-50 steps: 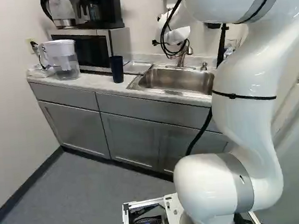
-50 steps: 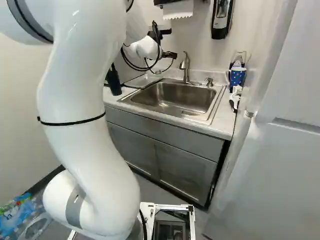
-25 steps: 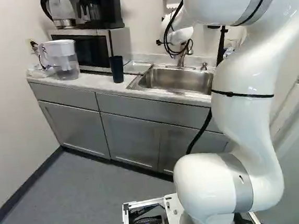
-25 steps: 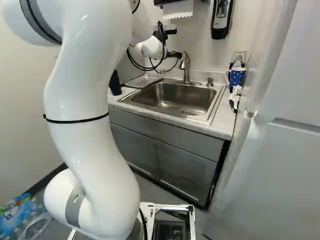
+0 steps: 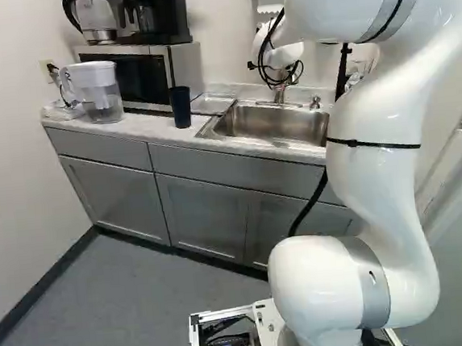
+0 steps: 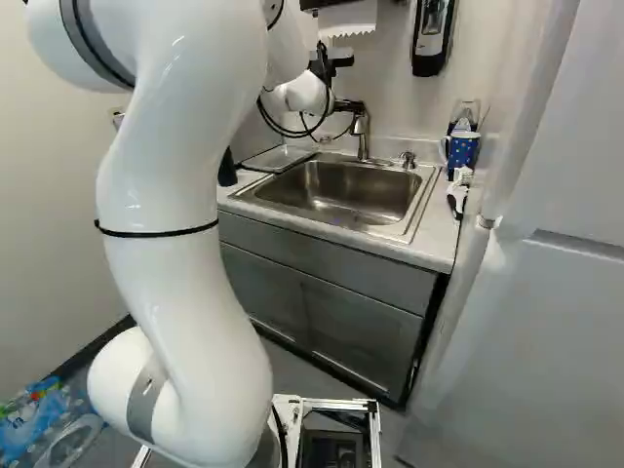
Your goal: Rinse the cup and place it in the tray
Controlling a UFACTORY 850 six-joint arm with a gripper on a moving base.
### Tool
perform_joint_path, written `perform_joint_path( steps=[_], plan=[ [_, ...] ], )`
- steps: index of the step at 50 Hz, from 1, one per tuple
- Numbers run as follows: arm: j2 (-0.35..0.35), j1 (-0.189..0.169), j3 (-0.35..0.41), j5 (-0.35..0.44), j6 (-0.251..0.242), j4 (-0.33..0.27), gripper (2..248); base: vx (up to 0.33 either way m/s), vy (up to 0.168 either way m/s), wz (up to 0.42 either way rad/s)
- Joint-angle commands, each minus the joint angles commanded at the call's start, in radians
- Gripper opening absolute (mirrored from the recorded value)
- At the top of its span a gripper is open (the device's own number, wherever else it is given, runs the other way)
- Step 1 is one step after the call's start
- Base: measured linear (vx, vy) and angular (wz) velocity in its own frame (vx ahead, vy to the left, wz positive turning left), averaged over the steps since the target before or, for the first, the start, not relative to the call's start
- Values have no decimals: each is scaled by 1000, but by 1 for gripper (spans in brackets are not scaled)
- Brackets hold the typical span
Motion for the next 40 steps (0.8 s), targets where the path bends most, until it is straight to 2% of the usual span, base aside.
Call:
perform_joint_path(
  steps=[40],
  plan=[
    [-19,-6,-23,3,0,0,247,0,0,0]
  ],
)
